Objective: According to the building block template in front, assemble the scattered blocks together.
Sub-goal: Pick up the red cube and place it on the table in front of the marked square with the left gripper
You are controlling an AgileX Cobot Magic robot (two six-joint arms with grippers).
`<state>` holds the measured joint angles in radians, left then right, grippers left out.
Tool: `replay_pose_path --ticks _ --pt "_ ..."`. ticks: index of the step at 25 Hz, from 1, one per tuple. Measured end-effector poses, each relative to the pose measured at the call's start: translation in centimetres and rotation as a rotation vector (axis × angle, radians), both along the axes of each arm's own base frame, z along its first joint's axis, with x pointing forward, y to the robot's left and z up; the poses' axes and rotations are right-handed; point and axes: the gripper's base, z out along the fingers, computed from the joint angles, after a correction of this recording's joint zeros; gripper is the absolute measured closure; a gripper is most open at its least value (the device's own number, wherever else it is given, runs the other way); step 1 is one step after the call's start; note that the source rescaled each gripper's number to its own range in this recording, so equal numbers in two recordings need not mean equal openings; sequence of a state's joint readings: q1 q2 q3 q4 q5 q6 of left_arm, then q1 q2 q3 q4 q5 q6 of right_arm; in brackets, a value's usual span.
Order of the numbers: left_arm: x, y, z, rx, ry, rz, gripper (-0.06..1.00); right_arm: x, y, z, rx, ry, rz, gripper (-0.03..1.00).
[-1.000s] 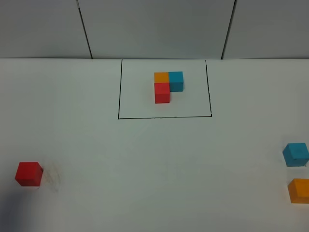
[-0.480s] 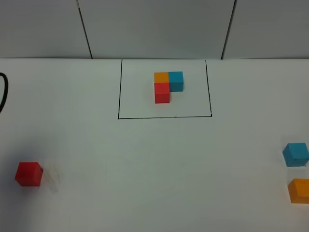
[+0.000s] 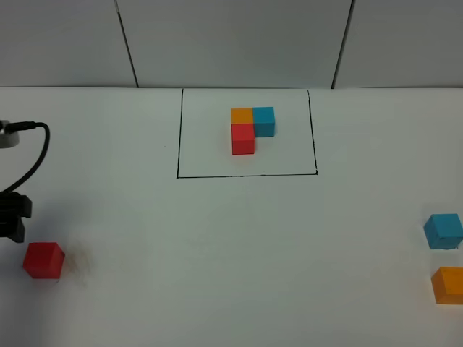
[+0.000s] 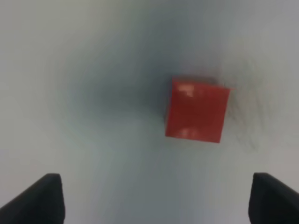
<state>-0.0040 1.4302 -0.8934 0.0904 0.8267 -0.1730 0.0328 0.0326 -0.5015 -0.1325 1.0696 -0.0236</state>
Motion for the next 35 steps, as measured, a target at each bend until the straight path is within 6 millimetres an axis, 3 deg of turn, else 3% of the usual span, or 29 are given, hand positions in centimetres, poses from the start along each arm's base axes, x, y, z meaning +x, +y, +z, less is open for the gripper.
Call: replay_pose_path --ticks 10,22,35 --pt "0.9 -1.0 -4.9 -0.030 0.071 -0.019 0.11 0.0 0.0 0.0 0.000 0.000 0.000 0.97" --pt "1.7 -1.5 -8.0 -0.026 0.127 -0.043 0.11 0.0 0.0 0.0 0.000 0.000 0.000 0.97" --pt "2.8 -1.4 -10.0 -0.001 0.099 -0.082 0.11 0.0 0.0 0.0 0.000 0.000 0.000 0.97"
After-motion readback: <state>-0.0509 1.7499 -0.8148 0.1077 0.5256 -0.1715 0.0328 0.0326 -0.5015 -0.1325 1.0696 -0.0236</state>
